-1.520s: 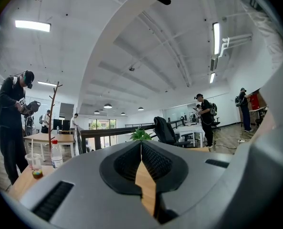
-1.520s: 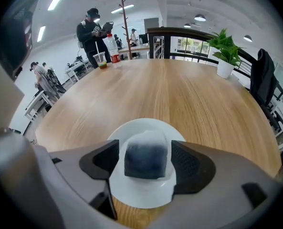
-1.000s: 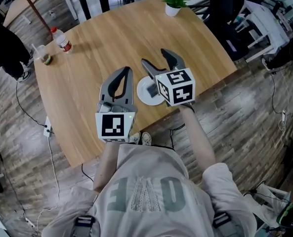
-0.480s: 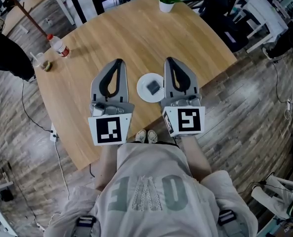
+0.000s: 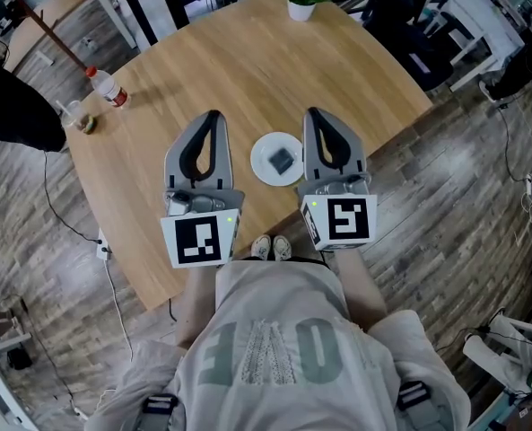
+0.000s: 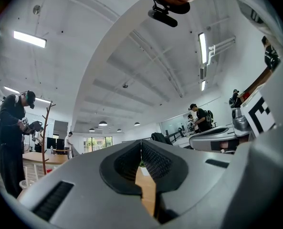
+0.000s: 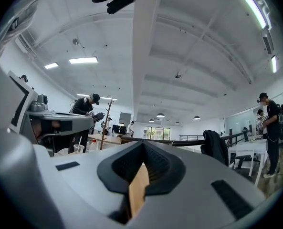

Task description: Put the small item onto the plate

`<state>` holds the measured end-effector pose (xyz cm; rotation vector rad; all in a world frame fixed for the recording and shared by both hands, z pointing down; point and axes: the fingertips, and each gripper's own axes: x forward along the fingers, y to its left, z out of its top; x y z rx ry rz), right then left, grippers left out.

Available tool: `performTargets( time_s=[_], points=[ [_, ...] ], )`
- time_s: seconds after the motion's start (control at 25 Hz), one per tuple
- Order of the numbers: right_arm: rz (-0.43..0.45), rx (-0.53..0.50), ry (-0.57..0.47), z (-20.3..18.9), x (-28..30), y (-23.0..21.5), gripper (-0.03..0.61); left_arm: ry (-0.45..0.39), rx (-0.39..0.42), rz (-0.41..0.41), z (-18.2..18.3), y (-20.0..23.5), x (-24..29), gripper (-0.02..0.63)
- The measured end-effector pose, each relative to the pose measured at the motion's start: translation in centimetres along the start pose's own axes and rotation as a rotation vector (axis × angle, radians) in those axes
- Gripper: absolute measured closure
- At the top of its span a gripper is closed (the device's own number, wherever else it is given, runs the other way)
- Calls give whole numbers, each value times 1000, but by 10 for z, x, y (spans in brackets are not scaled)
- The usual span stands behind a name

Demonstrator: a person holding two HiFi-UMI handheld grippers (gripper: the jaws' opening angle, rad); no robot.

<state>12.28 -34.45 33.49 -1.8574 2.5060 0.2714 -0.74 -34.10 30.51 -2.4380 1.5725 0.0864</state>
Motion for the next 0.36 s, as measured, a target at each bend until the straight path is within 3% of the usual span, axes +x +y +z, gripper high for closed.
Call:
performTargets(
  time_s=[0.36],
  points=[
    [4, 8, 19, -6, 2, 1, 561, -5, -10, -5, -2, 1, 3, 604]
  ],
)
